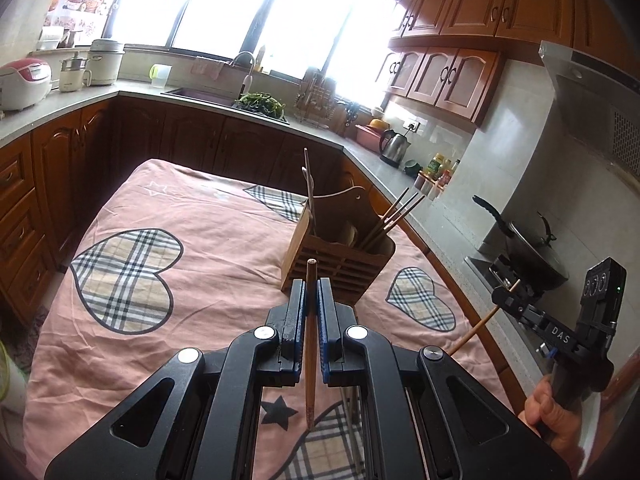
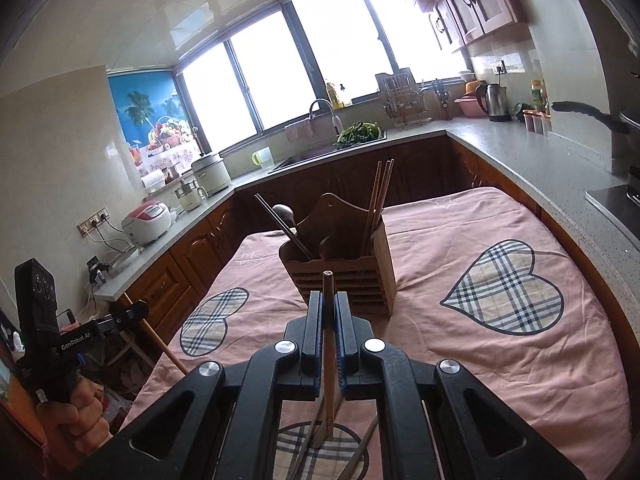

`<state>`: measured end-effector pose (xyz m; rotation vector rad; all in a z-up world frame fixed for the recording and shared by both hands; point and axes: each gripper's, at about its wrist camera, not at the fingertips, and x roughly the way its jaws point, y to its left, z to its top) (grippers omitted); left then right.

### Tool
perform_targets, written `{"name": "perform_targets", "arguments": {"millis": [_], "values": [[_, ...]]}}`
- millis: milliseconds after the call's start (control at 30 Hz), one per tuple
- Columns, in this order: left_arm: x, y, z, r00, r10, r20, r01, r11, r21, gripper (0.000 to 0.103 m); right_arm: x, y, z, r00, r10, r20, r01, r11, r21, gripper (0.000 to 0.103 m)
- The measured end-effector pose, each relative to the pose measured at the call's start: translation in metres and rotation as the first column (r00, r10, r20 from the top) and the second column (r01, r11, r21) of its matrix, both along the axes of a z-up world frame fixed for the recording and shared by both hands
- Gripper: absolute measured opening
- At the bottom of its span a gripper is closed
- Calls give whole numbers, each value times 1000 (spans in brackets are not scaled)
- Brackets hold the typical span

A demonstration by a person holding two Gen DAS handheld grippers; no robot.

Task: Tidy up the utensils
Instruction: 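Lift both chopsticks and carry them over the wooden holder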

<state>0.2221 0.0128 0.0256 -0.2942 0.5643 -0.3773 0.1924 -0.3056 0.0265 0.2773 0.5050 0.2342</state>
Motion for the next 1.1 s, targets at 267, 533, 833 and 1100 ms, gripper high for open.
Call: {"name": "perform_targets", "arguments": {"millis": [267, 533, 833, 1100], "values": [[16, 1, 12, 1000, 8, 22, -7, 1000, -21, 5, 15, -4, 6, 1000, -7, 15, 7, 1000, 13, 5], [42, -4, 36, 996, 31, 86, -27, 999, -43, 5, 43, -12, 28, 997, -31, 73, 30, 999, 12, 5], [89, -13, 67, 985, 62, 163, -50, 996, -77, 5, 87, -25, 63, 982, -87, 171, 78, 995, 54, 5], [129, -18, 84, 973, 102, 205, -79, 990, -115, 5, 119, -32, 85, 962, -132, 241, 118, 990, 73, 5]]}}
